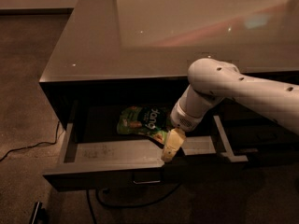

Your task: Open top drawer

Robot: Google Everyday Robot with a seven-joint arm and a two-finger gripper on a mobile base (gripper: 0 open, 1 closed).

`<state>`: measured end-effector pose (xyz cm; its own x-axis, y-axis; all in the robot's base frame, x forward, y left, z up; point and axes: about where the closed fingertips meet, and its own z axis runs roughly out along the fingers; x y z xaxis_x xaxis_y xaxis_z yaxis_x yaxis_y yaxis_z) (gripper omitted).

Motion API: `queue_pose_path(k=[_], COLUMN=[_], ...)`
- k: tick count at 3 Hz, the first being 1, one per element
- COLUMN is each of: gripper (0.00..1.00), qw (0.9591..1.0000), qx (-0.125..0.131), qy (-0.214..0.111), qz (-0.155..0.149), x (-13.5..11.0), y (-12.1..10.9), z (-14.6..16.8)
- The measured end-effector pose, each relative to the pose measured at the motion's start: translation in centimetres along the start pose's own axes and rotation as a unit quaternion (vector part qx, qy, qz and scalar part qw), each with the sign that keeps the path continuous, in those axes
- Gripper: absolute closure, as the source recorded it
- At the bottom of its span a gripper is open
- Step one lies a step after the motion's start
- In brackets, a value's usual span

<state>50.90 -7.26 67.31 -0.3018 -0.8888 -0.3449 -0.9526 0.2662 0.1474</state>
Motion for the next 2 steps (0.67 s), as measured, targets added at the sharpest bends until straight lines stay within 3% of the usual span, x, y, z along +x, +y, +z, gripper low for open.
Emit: queue_pose_path(k=[1,2], gripper=[0.0,0.19], qw=[0.9994,0.998], qx=[-0.003,-0.001], qy=[-0.034,-0.056], qz=[0.008,0.028], x=[0.2,0.5], y=[-1.5,-3.4], z=[0.6,1.8])
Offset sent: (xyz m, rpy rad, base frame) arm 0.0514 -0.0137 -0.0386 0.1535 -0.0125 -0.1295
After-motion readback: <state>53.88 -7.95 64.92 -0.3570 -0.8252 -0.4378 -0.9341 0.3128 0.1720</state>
